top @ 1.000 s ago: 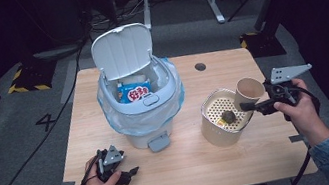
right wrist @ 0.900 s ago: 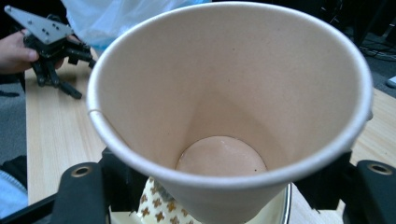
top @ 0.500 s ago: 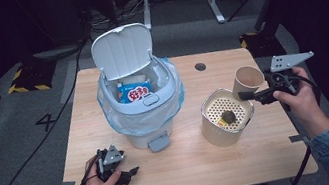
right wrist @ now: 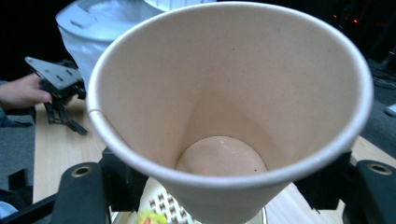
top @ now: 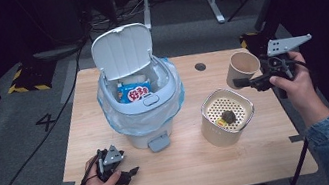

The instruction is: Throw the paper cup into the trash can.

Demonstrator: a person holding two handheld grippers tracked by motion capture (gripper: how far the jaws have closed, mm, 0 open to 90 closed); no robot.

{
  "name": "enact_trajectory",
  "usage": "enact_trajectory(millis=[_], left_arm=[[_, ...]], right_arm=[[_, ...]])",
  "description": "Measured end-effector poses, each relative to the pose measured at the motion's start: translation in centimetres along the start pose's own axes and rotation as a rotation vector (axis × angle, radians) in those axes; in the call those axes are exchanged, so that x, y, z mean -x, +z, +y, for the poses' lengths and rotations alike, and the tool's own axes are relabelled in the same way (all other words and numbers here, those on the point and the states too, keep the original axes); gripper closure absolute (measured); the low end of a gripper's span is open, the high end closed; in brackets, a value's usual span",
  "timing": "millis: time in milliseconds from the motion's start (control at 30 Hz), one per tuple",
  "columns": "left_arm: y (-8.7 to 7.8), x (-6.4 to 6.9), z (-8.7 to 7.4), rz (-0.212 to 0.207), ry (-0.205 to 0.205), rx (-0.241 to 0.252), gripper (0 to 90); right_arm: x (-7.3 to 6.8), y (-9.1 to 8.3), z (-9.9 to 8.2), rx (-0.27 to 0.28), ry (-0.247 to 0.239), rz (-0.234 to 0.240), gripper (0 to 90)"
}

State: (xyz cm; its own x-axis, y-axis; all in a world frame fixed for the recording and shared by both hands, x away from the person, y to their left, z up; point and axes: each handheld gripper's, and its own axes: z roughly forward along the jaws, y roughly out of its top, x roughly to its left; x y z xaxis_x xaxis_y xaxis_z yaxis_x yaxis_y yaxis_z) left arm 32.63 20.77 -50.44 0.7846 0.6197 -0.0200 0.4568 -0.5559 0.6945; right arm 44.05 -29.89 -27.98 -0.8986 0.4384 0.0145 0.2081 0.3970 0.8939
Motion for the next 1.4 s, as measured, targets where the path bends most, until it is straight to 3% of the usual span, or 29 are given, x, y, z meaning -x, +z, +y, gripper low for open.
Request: enact_trajectory(millis=[700,1033,1400], left_arm=[[0.0,-0.1,0.0,-0.003,0.005,0.001,18.9],[0.0,-0.1,0.0,-0.010,0.008,0.001,18.7],[0.0,-0.2,0.0,-0.012,0.010,0.003,18.6]], right_arm=[[-0.2,5.6,8.0,0.062,-0.043,0.042,29.8],[-0.9,8.7,10.0,0.089,-0.062,0.085,29.7],[-2.3,12.6,11.2,0.091,-0.092,0.112,29.7]])
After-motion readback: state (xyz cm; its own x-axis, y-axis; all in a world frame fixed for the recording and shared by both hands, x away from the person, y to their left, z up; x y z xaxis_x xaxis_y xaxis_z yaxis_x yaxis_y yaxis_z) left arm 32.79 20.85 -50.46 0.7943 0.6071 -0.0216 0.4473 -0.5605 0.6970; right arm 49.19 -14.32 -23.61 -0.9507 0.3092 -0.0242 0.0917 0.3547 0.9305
